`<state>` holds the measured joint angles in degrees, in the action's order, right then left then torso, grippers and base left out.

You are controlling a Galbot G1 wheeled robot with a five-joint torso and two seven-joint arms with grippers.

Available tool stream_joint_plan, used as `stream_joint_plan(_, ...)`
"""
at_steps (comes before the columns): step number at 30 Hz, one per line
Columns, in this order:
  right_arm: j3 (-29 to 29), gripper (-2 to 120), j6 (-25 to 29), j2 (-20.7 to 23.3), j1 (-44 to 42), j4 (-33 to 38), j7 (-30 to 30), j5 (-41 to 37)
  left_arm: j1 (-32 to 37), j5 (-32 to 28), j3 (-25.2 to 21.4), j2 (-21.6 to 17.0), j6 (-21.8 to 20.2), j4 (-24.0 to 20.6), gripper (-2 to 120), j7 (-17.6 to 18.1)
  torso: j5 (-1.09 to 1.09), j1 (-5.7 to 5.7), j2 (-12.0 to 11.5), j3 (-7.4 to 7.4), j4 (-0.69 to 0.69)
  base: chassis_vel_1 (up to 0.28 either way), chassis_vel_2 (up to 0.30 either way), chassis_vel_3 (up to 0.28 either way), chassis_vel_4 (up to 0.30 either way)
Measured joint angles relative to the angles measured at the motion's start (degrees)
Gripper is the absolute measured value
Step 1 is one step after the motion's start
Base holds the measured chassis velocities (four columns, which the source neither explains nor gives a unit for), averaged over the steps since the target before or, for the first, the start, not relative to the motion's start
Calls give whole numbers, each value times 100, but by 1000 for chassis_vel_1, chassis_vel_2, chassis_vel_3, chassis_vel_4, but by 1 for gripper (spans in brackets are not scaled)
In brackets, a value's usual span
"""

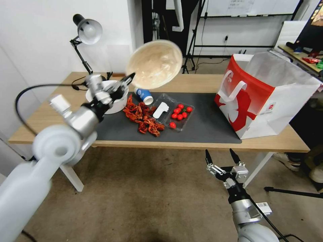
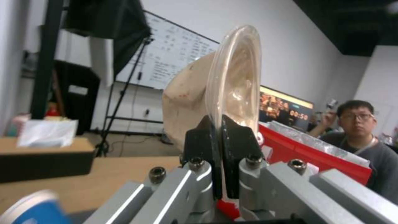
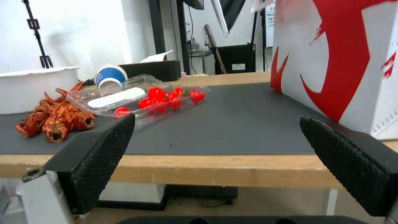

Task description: Pick up the trash from the table and place it into the takeout bag.

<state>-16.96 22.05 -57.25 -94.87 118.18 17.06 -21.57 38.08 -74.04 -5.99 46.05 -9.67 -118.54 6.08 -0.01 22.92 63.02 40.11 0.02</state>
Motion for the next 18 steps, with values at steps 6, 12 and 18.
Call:
stream_joint_plan(6,-44,100,-53,-52,-15,42,25,80,-1812,560,1854,667,319,956,0,2,7,0,0,0,-6,0,0,0,0)
stream_joint_plan(12,-112,100,-86,-147,-97,78,41,155,-2969,751,2799,1759,386,2099,0,16,4,0,-1,0,-3,0,0,0,0)
stream_joint_plan(18,-283,100,-89,-191,-207,96,46,164,-3666,1374,3419,2862,386,3209,0,37,4,0,-1,0,-3,0,0,0,0)
